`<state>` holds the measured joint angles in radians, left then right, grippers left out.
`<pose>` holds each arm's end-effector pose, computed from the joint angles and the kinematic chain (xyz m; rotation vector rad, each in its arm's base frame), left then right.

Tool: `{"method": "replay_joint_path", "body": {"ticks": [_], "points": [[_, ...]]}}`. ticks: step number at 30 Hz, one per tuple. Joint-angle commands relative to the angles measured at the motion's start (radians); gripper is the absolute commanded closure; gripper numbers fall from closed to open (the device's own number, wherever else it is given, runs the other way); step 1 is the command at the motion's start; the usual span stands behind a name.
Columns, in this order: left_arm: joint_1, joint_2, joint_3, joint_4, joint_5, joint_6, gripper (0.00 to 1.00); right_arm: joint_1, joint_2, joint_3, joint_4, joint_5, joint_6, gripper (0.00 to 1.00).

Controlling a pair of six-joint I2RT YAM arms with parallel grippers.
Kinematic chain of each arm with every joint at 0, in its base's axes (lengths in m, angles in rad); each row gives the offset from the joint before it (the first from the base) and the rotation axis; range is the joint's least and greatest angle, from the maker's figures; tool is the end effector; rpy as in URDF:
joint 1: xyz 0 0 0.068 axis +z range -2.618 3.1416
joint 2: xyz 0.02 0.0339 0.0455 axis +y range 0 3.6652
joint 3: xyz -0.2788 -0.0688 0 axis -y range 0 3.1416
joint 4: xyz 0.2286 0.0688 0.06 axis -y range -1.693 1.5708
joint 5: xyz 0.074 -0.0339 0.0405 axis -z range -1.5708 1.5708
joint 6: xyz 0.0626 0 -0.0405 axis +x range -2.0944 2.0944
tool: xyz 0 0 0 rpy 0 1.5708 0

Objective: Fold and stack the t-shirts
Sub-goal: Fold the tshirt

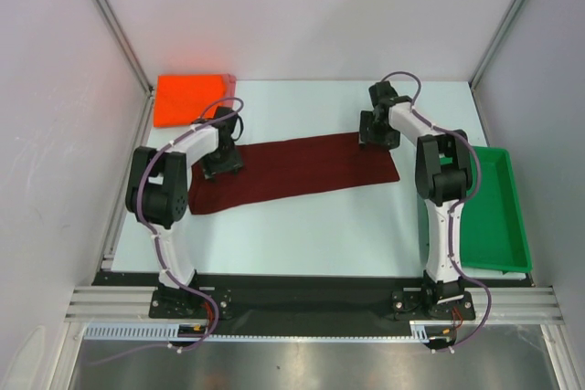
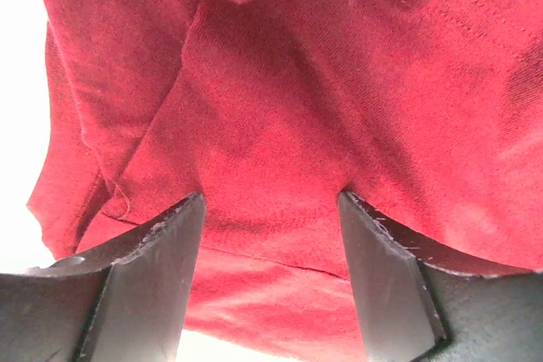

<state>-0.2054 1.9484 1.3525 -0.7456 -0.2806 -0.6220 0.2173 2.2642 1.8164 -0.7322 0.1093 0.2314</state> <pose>0.3718 -0.0597 0.1634 -0.6260 2.7408 0.2334 0.4723 0.0973 0.1571 0.0489 2.7364 -0.0255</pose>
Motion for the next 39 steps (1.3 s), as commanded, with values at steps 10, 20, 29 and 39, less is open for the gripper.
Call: {"method": "replay_joint_path", "body": {"ticks": [10, 20, 29, 39], "points": [[-0.112, 0.185, 0.221, -0.07, 0.052, 0.235, 0.28, 0.065, -0.243, -0.543, -0.065, 0.049, 0.143, 0.26], [-0.198, 0.388, 0.5, -0.025, 0.321, 0.372, 0.29, 0.289, -0.523, -0.885, -0.052, -0.055, 0.334, 0.25], [-0.21, 0.705, 0.986, -0.02, 0.748, 0.447, 0.28, 0.672, -0.588, -0.91, 0.037, -0.227, 0.594, 0.25], [-0.128, 0.784, 1.061, 0.394, 1.117, 0.197, 0.31, 0.817, -0.46, -0.629, -0.033, -0.228, 0.528, 0.24]]}}
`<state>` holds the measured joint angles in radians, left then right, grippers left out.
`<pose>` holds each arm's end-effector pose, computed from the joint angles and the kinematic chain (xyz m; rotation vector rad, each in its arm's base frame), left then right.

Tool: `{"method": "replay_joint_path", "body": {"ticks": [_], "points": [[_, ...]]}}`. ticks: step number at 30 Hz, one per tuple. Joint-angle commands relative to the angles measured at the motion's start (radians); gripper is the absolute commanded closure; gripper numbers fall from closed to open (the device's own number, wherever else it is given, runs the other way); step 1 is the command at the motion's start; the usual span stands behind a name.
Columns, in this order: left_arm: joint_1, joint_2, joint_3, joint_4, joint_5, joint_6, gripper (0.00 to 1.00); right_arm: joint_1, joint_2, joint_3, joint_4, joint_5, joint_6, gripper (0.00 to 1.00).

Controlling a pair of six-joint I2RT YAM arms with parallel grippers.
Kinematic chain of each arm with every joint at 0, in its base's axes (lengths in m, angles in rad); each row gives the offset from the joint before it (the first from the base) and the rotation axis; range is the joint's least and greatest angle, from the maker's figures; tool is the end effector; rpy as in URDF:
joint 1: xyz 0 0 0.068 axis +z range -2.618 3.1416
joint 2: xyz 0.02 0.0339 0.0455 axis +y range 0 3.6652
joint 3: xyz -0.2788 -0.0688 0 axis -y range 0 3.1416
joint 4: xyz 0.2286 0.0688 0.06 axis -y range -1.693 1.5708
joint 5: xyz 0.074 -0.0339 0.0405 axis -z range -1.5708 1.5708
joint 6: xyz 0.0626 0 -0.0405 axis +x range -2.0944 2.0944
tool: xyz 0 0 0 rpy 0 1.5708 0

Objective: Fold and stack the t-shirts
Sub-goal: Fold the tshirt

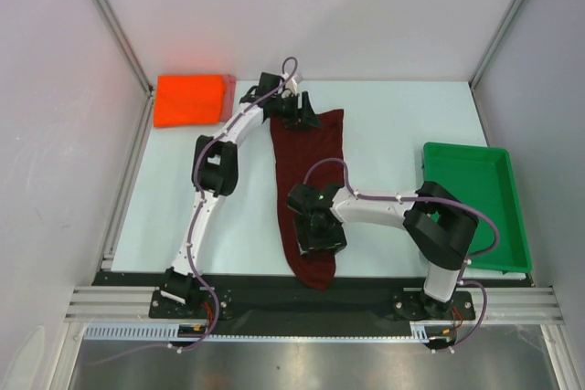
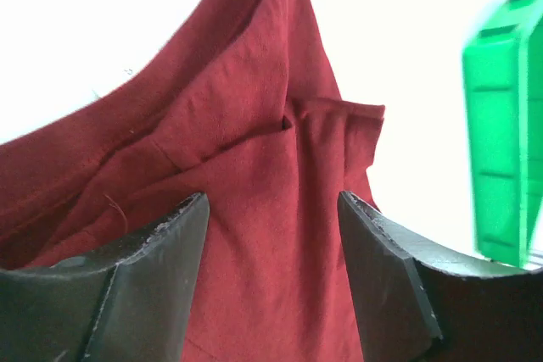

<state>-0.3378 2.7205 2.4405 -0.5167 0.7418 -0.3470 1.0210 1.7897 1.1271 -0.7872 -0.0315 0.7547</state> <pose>0.5471 -0.2370 0.1360 0.3677 2.3904 -1.2019 0.1625 0.2689 0.1568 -0.4124 3.0570 0.1756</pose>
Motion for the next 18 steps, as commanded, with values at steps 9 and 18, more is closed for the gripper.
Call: {"method": "replay_joint_path", "body": {"ticks": [9, 18], "points": [[0.054, -0.232, -0.053, 0.261, -0.054, -0.237, 0.23, -0.189, -0.168, 0.158, -0.11, -0.111, -0.143, 0.14], [-0.097, -0.566, -0.222, -0.13, -0.531, -0.043, 0.44, -0.542, -0.26, 0.261, -0.254, -0.128, -0.314, 0.15]]}}
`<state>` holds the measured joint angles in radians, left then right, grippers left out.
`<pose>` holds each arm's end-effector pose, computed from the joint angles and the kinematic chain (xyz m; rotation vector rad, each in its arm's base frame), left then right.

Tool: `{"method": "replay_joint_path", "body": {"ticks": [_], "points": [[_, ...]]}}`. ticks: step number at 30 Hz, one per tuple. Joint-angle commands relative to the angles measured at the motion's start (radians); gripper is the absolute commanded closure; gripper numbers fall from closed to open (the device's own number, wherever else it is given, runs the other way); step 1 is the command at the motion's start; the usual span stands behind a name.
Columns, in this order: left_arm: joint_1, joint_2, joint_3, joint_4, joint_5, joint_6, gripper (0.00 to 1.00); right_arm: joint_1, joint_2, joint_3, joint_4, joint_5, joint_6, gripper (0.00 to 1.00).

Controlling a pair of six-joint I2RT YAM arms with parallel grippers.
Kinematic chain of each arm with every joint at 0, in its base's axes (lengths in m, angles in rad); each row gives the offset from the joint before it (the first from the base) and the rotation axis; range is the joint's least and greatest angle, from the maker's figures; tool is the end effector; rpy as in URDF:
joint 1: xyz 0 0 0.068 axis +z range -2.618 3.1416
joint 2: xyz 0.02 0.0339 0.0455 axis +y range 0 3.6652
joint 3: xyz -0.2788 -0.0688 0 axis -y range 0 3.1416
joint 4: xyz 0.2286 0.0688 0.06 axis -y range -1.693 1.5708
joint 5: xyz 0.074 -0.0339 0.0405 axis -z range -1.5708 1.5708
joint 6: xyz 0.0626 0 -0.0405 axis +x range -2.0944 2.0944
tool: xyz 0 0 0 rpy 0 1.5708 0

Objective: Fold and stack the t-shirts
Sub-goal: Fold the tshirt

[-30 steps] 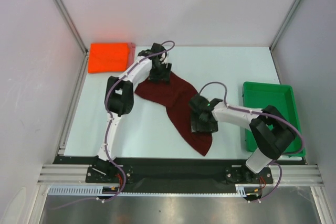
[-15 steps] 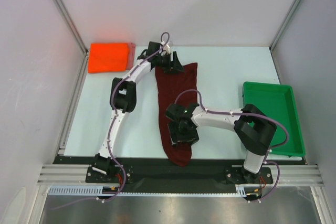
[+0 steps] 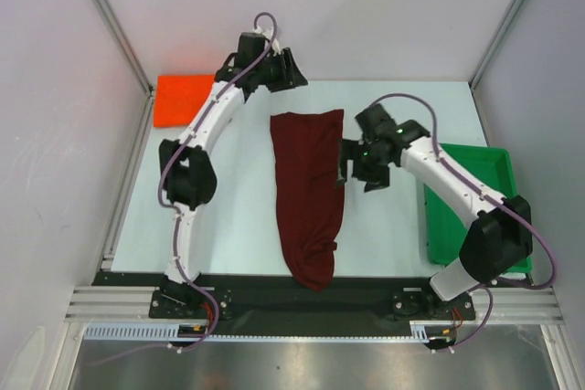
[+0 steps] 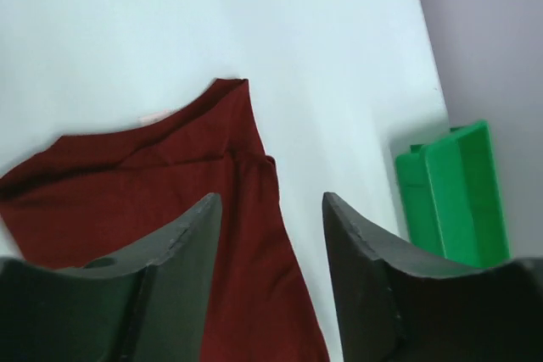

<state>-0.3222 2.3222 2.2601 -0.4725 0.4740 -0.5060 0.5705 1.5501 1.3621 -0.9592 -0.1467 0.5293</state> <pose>0.5163 -0.2025 0.2968 0.0988 2.1967 -0.9813 0.2525 0.1729 0.2845 -0.1025 2.8134 0.4927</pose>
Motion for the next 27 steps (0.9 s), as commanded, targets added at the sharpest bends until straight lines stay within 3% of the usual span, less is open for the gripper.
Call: {"method": "replay_joint_path", "body": {"ticks": [1, 2, 5, 11, 17, 27], "points": [[-0.144, -0.191, -0.072, -0.24, -0.373, 0.141, 0.49, -0.116, -0.019, 0.037, -0.087, -0.017, -0.097, 0.15], [-0.178, -0.213, -0.153, -0.253, -0.538, 0.173, 0.49, -0.138, -0.018, 0.046, -0.092, -0.028, -0.107, 0.16], [-0.32, -0.257, -0.288, -0.285, -0.787, 0.143, 0.46, -0.205, -0.025, 0.077, -0.105, -0.033, -0.132, 0.16], [-0.449, -0.198, -0.373, -0.406, -0.934, -0.075, 0.4, -0.291, -0.123, -0.007, -0.138, -0.042, -0.176, 0.16], [-0.472, -0.164, -0.448, -0.374, -0.897, -0.164, 0.38, -0.353, -0.257, -0.161, -0.159, -0.057, -0.196, 0.16], [-0.41, -0.002, -0.402, -0.269, -0.707, -0.121, 0.37, -0.359, -0.326, -0.19, -0.15, -0.12, -0.112, 0.16]]}}
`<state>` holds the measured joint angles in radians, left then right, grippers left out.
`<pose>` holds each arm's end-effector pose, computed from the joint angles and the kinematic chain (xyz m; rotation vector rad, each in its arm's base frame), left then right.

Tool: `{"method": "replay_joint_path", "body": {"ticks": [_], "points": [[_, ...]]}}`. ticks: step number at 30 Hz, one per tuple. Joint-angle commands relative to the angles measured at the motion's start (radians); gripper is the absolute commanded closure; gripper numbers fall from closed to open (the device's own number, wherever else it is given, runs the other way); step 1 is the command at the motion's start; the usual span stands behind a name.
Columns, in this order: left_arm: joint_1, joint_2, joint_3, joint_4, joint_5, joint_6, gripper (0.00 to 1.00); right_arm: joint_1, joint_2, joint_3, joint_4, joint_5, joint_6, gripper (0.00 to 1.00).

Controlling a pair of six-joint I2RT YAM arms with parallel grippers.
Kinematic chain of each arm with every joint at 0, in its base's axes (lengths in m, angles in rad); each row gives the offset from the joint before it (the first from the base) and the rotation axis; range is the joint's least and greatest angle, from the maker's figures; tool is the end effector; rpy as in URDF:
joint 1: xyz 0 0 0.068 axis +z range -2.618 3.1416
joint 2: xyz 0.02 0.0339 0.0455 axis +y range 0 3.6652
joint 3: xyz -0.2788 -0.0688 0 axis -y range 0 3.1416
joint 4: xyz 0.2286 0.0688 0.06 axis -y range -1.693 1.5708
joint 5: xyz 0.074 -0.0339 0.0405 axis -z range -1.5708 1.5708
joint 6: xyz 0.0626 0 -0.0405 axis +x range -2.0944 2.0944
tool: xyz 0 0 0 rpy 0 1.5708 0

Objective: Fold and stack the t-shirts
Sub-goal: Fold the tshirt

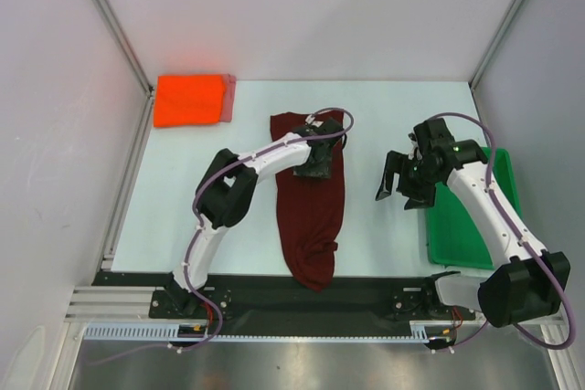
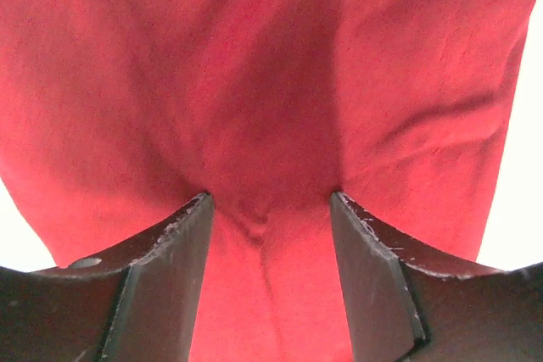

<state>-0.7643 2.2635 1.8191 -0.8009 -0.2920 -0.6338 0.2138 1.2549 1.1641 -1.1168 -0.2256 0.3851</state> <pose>0.3540 -0.3144 0.1570 0.1113 2.7057 0.0187 0.2066 0.0592 0.2913 0.1831 2.8201 0.4589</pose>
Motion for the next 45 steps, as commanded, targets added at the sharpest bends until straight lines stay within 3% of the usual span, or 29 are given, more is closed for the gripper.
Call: {"method": "replay_joint_path", "body": {"ticks": [1, 4, 9, 11, 13, 17, 22, 27, 31, 32, 34, 35, 38, 42, 45], "points": [[0.045, 0.073, 0.049, 0.068, 0.076, 0.012, 0.37, -0.001, -0.032, 0.008, 0.006, -0.041, 0.032, 0.16], [0.106, 0.154, 0.143, 0.062, 0.135, 0.069, 0.37, 0.001, -0.034, 0.003, 0.008, -0.031, 0.029, 0.16], [0.187, 0.315, 0.484, 0.027, 0.255, 0.284, 0.33, 0.007, 0.001, 0.014, 0.038, -0.038, 0.046, 0.16], [0.251, 0.41, 0.668, -0.02, 0.322, 0.292, 0.33, 0.028, 0.03, 0.025, 0.066, -0.052, 0.066, 0.16], [0.298, 0.406, 0.669, 0.02, 0.401, 0.264, 0.33, 0.048, 0.06, 0.042, 0.081, -0.043, 0.08, 0.16], [0.342, 0.233, 0.492, 0.164, 0.425, 0.29, 0.25, 0.12, 0.141, 0.101, 0.095, -0.012, 0.093, 0.16], [0.323, 0.046, 0.428, 0.103, 0.458, 0.284, 0.21, 0.179, 0.179, 0.072, 0.14, -0.006, 0.109, 0.16], [0.277, -0.183, 0.212, 0.118, 0.569, 0.307, 0.12, 0.2, 0.205, -0.017, 0.231, -0.021, 0.107, 0.16], [0.223, -0.32, 0.093, 0.005, 0.463, 0.28, 0.17, 0.2, 0.251, -0.061, 0.29, -0.038, 0.084, 0.16], [0.209, -0.432, -0.052, 0.041, 0.408, 0.263, 0.18, 0.2, 0.268, -0.064, 0.311, -0.037, 0.08, 0.17], [0.207, -0.546, -0.232, 0.118, 0.434, 0.197, 0.22, 0.202, 0.305, -0.07, 0.337, -0.044, 0.064, 0.2], [0.207, -0.658, -0.391, 0.174, 0.448, 0.177, 0.24, 0.2, 0.314, -0.073, 0.369, -0.052, 0.06, 0.23], [0.206, -0.783, -0.647, 0.242, 0.519, 0.117, 0.26, 0.197, 0.342, -0.081, 0.411, -0.078, 0.046, 0.27], [0.206, -0.922, -0.874, 0.313, 0.565, 0.028, 0.25, 0.194, 0.386, -0.101, 0.445, -0.1, 0.032, 0.32], [0.207, -0.937, -1.004, 0.429, 0.64, -0.055, 0.23, 0.187, 0.411, -0.132, 0.488, -0.133, 0.037, 0.37]]}}
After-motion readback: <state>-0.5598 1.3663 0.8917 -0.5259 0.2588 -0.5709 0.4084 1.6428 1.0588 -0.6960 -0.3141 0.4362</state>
